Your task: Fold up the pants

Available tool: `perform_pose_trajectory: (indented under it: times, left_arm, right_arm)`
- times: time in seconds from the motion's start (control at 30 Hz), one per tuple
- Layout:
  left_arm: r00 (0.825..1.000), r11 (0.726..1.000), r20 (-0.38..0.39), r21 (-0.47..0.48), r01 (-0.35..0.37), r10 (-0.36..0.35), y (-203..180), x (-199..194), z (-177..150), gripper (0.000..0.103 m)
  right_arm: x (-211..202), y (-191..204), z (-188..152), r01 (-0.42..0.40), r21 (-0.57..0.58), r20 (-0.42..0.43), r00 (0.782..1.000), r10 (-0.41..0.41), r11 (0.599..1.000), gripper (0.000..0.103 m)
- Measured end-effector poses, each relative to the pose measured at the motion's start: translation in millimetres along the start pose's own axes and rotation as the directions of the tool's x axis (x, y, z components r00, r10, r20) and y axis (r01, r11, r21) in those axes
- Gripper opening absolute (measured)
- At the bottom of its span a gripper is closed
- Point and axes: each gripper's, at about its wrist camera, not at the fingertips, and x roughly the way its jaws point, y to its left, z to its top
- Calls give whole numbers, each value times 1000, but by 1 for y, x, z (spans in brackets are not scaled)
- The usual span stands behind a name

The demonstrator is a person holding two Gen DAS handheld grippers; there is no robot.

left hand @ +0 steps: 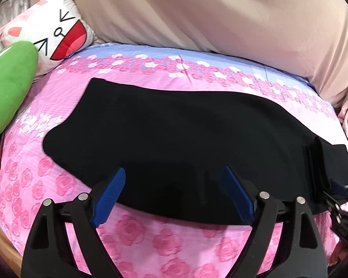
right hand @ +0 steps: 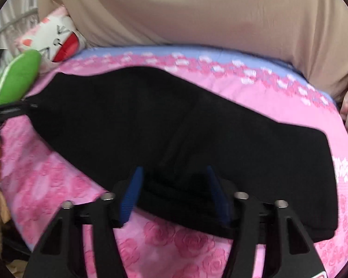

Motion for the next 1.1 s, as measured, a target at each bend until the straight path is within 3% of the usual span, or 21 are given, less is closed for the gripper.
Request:
perform_pose_trajectory:
  times: [0.07,0.33,0.43,0.47,0.57,0.63,0.73,0.77,0.8,0.83,0.87,0.9,0.97,1.07,1.1]
  left_arm:
    - [1000,1000,-1,-19,0,0,9,0,0,84]
    - [999,992,13,-123,-34,36,53,-2,3,84]
    - [999,980,11,-194,-48,51,82,-2,5,87]
    - [998,975,8,-217,-53,56,90,0,5,88]
    - [997,951,-10,-302,-72,72,119,7,6,89]
    - [997,937,-15,-340,-81,81,132,14,7,89]
    - [999,917,-37,-396,-47,36,145,34,9,89]
    - [999,905,-48,-424,-24,4,149,43,9,82]
    - [999,898,-28,-439,-28,17,150,46,11,74]
    - [999,902,-21,-430,-42,36,147,44,13,59]
    - [999,909,-28,-414,-44,36,144,44,17,29]
    - [999,911,-31,-412,-2,-12,140,41,23,19]
    - [1000,916,0,-400,21,-23,131,29,33,16]
    - [994,959,94,-273,75,-51,84,-12,56,15]
    - [987,973,132,-197,116,-91,55,-31,63,15]
  right_arm:
    - [7,-3,-3,-27,34,-3,1000,27,999,11]
    - [3,30,36,-86,42,51,995,84,995,9]
    - [40,45,34,-68,4,-28,997,68,998,16]
    - [34,49,32,-49,-11,10,999,49,999,21]
    - [7,46,36,-99,17,54,994,98,995,49]
    - [-10,41,37,-100,38,91,991,96,994,56]
    - [-29,30,36,-92,73,118,990,83,993,64]
    - [-33,24,35,-103,102,119,989,90,989,65]
    - [-32,18,36,-104,117,120,989,90,988,65]
    - [-33,14,35,-103,133,121,989,87,986,65]
    - [-33,9,33,-96,150,117,990,79,984,65]
    - [-32,3,32,-88,163,114,991,70,983,65]
    - [-34,-8,29,-87,202,122,991,64,975,65]
    - [-38,-25,26,-92,251,140,988,58,964,65]
    - [-39,-30,25,-92,261,147,988,55,961,65]
